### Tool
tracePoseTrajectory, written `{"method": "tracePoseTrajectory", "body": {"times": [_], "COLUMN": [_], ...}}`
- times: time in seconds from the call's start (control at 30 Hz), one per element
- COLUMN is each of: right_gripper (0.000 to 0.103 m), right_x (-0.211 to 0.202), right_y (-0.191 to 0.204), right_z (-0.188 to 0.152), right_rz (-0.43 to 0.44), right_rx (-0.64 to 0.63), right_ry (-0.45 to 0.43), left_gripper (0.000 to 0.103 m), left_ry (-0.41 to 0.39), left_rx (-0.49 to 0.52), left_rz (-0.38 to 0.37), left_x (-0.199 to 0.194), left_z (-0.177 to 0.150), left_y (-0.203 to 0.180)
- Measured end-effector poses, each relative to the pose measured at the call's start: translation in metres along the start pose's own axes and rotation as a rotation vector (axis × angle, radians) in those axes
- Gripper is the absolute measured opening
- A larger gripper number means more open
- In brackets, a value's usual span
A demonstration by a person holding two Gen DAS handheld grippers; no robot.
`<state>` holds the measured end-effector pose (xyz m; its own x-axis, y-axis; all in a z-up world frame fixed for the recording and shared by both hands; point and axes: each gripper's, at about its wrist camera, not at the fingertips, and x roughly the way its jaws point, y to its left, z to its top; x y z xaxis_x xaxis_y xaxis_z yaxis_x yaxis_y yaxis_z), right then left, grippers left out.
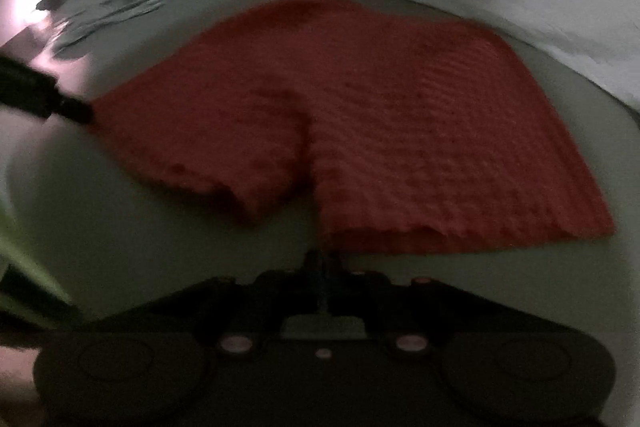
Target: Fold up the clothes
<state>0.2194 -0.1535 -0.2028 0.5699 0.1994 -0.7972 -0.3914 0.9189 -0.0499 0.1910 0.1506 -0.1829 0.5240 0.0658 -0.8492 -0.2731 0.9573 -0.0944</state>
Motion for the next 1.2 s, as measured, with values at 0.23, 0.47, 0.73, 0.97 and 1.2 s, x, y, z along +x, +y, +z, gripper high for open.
{"method": "tracePoseTrajectory", "body": {"times": [0.23,0.47,0.73,0.97,1.2], "right_gripper": [0.053,0.053,0.048,0.001,0.001], "right_x": [-0.027,0.001,0.046,0.062,0.015], "right_y": [0.078,0.184,0.244,0.215,0.159], "right_z": [0.021,0.049,0.08,0.102,0.133], "right_rz": [-0.197,-0.077,0.047,-0.019,0.115], "right_rx": [-0.127,-0.314,-0.387,-0.249,-0.012], "right_ry": [-0.103,-0.174,-0.114,-0.066,-0.149], "left_gripper": [0.088,0.088,0.088,0.088,0.095], "left_ry": [0.004,0.036,0.057,0.07,0.123], "left_rx": [0.015,-0.022,-0.138,-0.142,-0.171], "left_rz": [-0.131,-0.246,-0.31,-0.376,-0.663], "left_x": [0.025,0.038,0.041,0.054,0.086], "left_z": [0.024,0.034,0.045,0.063,0.113], "left_y": [0.048,0.101,0.147,0.142,0.109]}}
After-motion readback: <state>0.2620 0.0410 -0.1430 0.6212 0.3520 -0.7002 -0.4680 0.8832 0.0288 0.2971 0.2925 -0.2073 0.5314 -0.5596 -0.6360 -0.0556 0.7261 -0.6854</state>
